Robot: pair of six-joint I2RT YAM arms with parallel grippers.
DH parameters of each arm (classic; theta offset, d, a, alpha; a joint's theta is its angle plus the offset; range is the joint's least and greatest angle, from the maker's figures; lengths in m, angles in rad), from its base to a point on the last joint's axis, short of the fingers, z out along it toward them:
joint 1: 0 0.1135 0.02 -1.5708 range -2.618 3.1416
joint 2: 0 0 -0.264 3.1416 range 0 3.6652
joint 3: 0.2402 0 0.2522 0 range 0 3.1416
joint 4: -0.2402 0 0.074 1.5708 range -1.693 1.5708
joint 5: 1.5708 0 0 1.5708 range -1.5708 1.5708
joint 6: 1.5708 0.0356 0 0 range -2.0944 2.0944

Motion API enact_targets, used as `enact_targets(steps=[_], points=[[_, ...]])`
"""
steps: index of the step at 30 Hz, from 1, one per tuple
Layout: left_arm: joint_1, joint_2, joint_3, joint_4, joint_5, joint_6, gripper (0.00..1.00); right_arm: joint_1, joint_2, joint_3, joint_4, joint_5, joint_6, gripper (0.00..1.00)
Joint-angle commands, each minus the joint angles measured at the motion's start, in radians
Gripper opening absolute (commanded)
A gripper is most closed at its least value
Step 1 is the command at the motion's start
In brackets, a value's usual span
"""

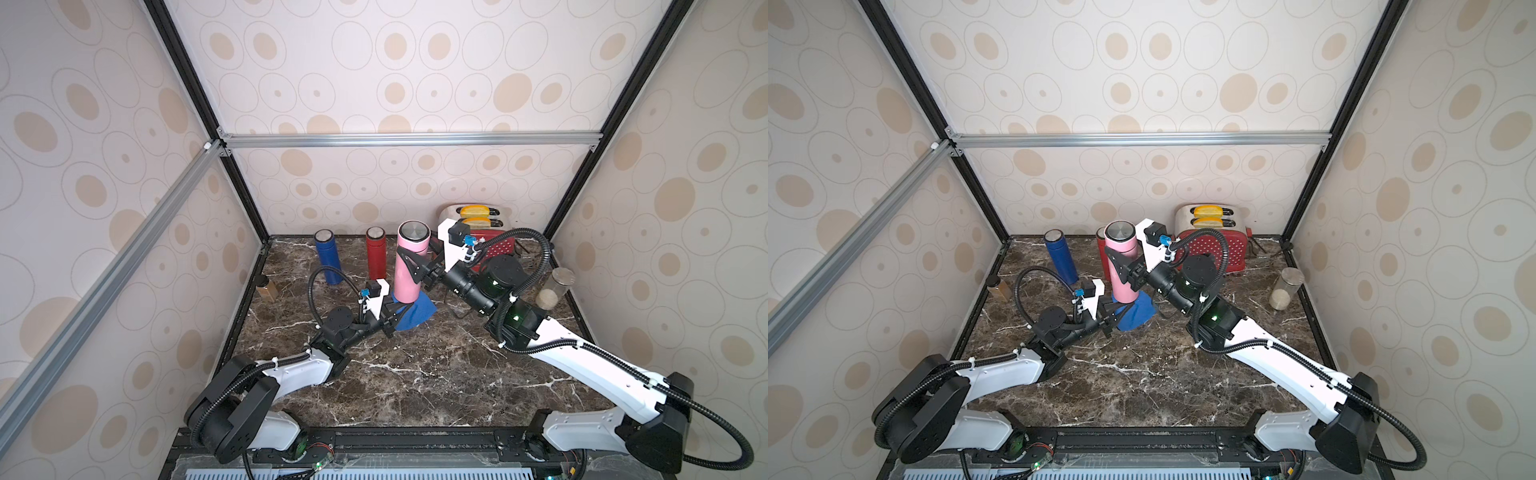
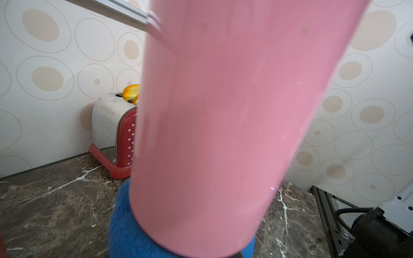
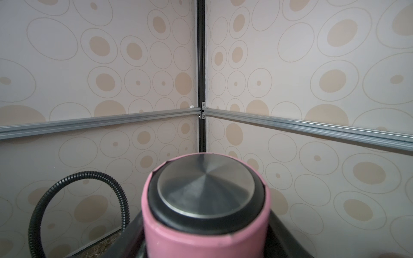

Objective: Wipe the surface of the thermos
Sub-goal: Wipe the dirt from the surface of the thermos.

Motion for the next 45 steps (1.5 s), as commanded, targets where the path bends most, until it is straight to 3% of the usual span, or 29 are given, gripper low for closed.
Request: enact_targets(steps=[1,15,20,27,34,45], points=[[-0.016,-0.049,0.037,0.121,0.025,0.039,0.00,0.002,0.042,0.040,0.021,0.029,-0.027,0.00],[-0.015,-0.079,-0.002,0.127,-0.012,0.014,0.00,0.000,-0.028,0.000,-0.048,0.150,-0.142,0.00],[-0.015,-0.066,0.006,0.151,-0.028,0.006,0.00,0.001,-0.037,-0.008,-0.055,0.077,-0.075,0.00],[-0.016,-0.044,0.028,0.194,-0.029,-0.023,0.00,0.002,0.007,-0.054,0.096,-0.032,0.059,0.00],[-0.015,-0.038,0.037,0.208,-0.026,-0.039,0.00,0.002,0.086,-0.027,0.200,-0.084,0.111,0.00],[-0.016,-0.071,0.010,0.228,-0.031,-0.054,0.00,0.010,0.109,-0.026,0.160,0.086,-0.117,0.00]])
